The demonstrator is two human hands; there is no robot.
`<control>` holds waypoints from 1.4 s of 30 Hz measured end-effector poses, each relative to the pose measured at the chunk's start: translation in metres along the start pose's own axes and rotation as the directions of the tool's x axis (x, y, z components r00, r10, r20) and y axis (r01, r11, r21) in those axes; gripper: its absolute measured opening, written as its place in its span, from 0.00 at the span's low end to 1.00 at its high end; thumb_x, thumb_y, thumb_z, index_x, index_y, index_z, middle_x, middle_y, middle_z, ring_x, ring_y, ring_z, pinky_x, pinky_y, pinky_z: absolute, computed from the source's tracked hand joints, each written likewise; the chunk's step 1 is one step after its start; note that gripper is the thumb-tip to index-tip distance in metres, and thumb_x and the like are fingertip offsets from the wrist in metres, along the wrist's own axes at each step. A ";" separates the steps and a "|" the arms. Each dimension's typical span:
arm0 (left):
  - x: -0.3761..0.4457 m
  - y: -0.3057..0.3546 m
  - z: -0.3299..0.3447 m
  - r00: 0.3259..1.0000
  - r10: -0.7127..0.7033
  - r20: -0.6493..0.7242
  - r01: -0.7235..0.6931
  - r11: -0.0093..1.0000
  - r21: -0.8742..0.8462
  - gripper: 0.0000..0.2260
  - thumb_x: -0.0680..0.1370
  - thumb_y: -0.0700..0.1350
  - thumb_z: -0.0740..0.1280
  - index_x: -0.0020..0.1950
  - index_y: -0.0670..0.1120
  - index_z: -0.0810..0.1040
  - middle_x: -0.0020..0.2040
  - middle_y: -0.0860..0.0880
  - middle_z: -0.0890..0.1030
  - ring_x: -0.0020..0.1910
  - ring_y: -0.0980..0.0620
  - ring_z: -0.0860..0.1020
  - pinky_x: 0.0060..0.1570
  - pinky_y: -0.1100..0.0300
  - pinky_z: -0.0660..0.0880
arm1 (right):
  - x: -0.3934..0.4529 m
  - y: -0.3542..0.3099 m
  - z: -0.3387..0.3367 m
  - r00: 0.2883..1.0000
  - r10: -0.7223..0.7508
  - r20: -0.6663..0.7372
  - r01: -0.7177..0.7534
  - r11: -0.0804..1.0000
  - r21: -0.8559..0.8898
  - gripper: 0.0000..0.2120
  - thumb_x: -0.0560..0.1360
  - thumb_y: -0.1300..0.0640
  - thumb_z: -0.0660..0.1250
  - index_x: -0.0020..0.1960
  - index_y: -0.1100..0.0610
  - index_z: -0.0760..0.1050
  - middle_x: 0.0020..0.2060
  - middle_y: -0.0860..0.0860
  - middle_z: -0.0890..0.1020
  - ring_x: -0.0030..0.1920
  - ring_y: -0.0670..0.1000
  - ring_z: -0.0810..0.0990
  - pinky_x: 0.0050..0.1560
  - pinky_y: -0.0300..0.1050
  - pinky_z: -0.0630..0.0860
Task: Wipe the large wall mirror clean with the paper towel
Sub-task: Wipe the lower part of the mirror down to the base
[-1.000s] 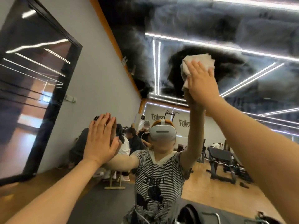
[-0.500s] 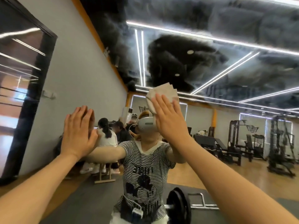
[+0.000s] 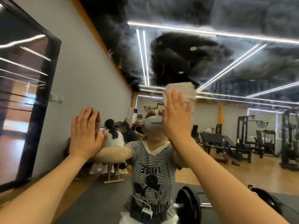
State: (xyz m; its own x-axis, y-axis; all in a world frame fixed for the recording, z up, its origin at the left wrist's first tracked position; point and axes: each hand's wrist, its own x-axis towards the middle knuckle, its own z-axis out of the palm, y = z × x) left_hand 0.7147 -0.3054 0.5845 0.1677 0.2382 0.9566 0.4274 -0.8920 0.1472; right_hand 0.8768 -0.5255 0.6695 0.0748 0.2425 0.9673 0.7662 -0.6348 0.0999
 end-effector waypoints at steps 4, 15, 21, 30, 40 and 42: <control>0.001 -0.001 0.002 1.000 -0.011 -0.009 0.011 1.000 -0.004 0.32 0.75 0.54 0.51 0.74 0.36 0.62 0.75 0.35 0.61 0.75 0.37 0.58 0.73 0.37 0.54 | 0.013 0.023 0.003 0.976 -0.205 0.073 0.211 0.974 -0.083 0.27 0.83 0.53 0.51 0.79 0.53 0.46 0.78 0.53 0.52 0.78 0.52 0.45 0.76 0.56 0.38; 0.000 0.002 -0.001 0.999 -0.030 0.019 0.030 1.000 0.005 0.33 0.75 0.54 0.50 0.75 0.36 0.61 0.76 0.35 0.60 0.76 0.38 0.56 0.74 0.40 0.50 | -0.008 0.121 -0.036 0.980 0.201 0.010 -0.201 0.980 0.013 0.27 0.83 0.56 0.48 0.79 0.53 0.43 0.79 0.53 0.47 0.78 0.52 0.42 0.77 0.57 0.40; 0.002 0.022 -0.011 0.993 -0.113 0.012 0.114 0.993 -0.024 0.30 0.76 0.49 0.59 0.75 0.35 0.61 0.76 0.36 0.59 0.77 0.38 0.54 0.74 0.38 0.48 | -0.017 0.113 -0.040 0.977 0.207 0.053 -0.209 0.977 0.035 0.28 0.83 0.54 0.48 0.79 0.54 0.39 0.79 0.53 0.44 0.78 0.52 0.40 0.77 0.56 0.39; 0.026 0.206 0.005 0.938 0.335 -0.093 -0.343 0.936 -0.084 0.30 0.72 0.49 0.57 0.73 0.40 0.62 0.73 0.38 0.67 0.73 0.43 0.57 0.69 0.38 0.49 | -0.015 0.117 -0.054 0.979 0.160 0.127 -0.160 0.987 -0.005 0.29 0.84 0.54 0.50 0.79 0.56 0.39 0.79 0.53 0.44 0.78 0.53 0.42 0.77 0.54 0.41; 0.020 0.219 0.055 0.947 0.312 -0.077 -0.314 0.949 -0.017 0.31 0.75 0.52 0.54 0.76 0.39 0.60 0.77 0.39 0.60 0.76 0.44 0.53 0.74 0.48 0.43 | 0.000 0.119 -0.057 0.989 0.030 0.141 -0.010 0.990 -0.139 0.29 0.83 0.56 0.51 0.79 0.57 0.41 0.79 0.53 0.45 0.78 0.54 0.42 0.77 0.57 0.43; 0.020 0.220 0.055 0.945 0.318 -0.076 -0.321 0.947 -0.030 0.31 0.75 0.52 0.55 0.76 0.40 0.58 0.76 0.39 0.61 0.76 0.44 0.53 0.74 0.48 0.43 | 0.011 0.110 -0.055 0.994 -0.020 0.105 0.032 0.993 -0.115 0.30 0.83 0.57 0.53 0.79 0.56 0.42 0.79 0.52 0.46 0.78 0.53 0.42 0.75 0.54 0.39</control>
State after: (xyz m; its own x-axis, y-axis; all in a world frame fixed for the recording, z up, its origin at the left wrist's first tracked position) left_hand 0.8607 -0.4755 0.6224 0.2263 -0.0876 0.9701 0.3244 -0.9323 -0.1599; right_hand 0.9269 -0.6328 0.7041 0.1263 0.3310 0.9351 0.6901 -0.7065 0.1569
